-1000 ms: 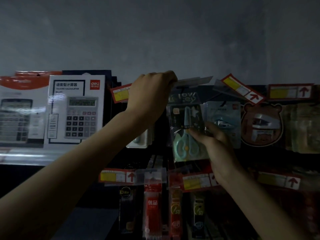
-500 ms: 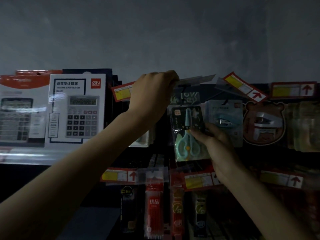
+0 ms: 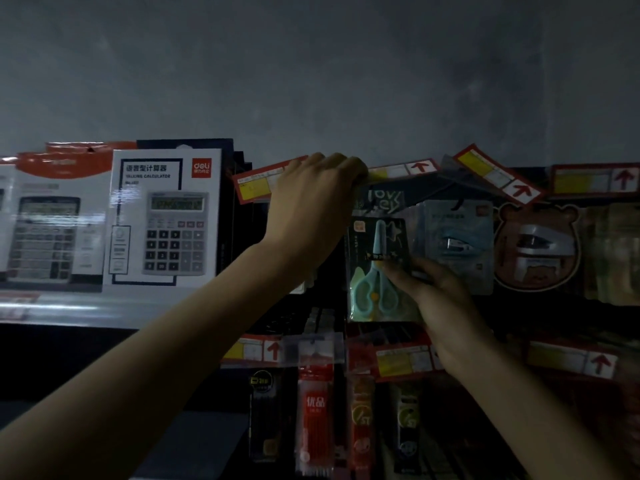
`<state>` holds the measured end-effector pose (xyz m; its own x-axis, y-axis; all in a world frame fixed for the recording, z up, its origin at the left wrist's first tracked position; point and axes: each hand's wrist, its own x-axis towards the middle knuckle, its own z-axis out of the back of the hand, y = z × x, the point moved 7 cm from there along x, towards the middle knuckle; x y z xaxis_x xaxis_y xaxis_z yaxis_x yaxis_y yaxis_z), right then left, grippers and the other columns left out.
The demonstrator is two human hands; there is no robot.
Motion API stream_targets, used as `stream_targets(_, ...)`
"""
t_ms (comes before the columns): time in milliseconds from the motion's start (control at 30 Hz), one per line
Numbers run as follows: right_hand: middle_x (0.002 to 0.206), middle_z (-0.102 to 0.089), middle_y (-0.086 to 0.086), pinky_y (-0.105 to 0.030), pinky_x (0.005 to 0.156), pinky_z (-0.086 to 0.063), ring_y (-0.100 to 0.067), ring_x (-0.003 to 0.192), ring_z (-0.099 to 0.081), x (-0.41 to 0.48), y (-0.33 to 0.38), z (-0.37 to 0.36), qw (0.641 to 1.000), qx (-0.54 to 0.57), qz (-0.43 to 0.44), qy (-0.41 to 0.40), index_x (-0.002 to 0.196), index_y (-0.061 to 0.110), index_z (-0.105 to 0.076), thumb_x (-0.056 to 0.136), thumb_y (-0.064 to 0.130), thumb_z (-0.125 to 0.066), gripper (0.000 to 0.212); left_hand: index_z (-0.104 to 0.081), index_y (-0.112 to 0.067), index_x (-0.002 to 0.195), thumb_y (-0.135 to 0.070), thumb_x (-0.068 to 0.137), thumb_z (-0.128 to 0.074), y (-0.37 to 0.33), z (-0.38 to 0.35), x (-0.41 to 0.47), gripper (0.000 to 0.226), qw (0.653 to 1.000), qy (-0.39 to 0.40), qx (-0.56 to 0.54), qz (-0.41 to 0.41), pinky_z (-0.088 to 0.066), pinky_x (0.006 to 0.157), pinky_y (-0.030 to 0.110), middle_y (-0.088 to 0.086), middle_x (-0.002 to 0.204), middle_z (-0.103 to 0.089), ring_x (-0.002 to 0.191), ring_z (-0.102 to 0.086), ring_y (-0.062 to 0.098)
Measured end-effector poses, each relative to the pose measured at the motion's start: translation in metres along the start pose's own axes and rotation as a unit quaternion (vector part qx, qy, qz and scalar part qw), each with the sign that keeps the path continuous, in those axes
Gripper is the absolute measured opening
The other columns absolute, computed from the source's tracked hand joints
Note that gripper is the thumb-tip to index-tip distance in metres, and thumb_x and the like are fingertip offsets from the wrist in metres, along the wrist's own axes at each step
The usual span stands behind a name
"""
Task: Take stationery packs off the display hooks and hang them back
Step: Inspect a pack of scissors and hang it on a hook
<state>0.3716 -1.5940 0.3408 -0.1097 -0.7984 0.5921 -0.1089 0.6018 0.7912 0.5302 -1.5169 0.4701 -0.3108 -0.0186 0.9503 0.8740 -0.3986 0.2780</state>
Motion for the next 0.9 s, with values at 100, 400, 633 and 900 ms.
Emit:
stream_targets(100,0.101,-0.080,0.001,-0.046,0.092,-0.059,-0.020,0.098,-0.076,-0.003,-0.005,0.004,0.999,-0.016,-0.029,0.007,0.106,0.022,-0.077,0.088,0.030,-0.078,0.020,-0.064,-0.018,0.133,-0.016,0.094,-0.071,-0.006,0.000,-0.018,0.039,1.000,-0.006,0.022,0.019,-0.048,0.086,0.034,0.007,0.130,-0.066,0.106,-0.066,0.025)
stream_targets(400,0.121,-0.071,0.000,-0.048,0.095,-0.057,-0.023,0.107,-0.070,-0.012,-0.015,0.014,0.993,-0.090,-0.076,0.021,0.129,0.024,-0.064,0.093,0.016,-0.073,0.037,-0.039,-0.029,0.153,-0.057,0.103,-0.037,-0.043,-0.039,-0.068,0.057,0.987,0.153,0.008,0.051,-0.043,0.105,0.039,0.003,0.153,-0.046,0.132,-0.051,0.023)
stream_targets(633,0.121,-0.067,0.007,-0.036,0.083,-0.050,-0.015,0.111,-0.059,-0.017,-0.011,0.012,0.989,-0.108,-0.088,0.055,0.121,0.034,-0.060,0.095,0.019,-0.070,0.032,-0.003,-0.034,0.164,-0.066,0.104,-0.022,-0.048,-0.076,-0.060,0.071,0.965,0.234,0.012,0.121,-0.013,0.127,0.049,0.012,0.173,0.000,0.159,-0.002,0.033)
stream_targets(900,0.096,-0.079,0.005,-0.031,0.071,-0.050,-0.015,0.087,-0.075,-0.015,-0.012,0.017,0.983,-0.145,-0.105,0.035,0.119,0.028,-0.064,0.100,0.009,-0.059,0.027,0.003,-0.032,0.164,-0.068,0.103,-0.017,-0.050,-0.098,-0.058,0.074,0.951,0.267,0.031,0.154,-0.006,0.127,0.052,0.013,0.173,0.007,0.159,0.005,0.036)
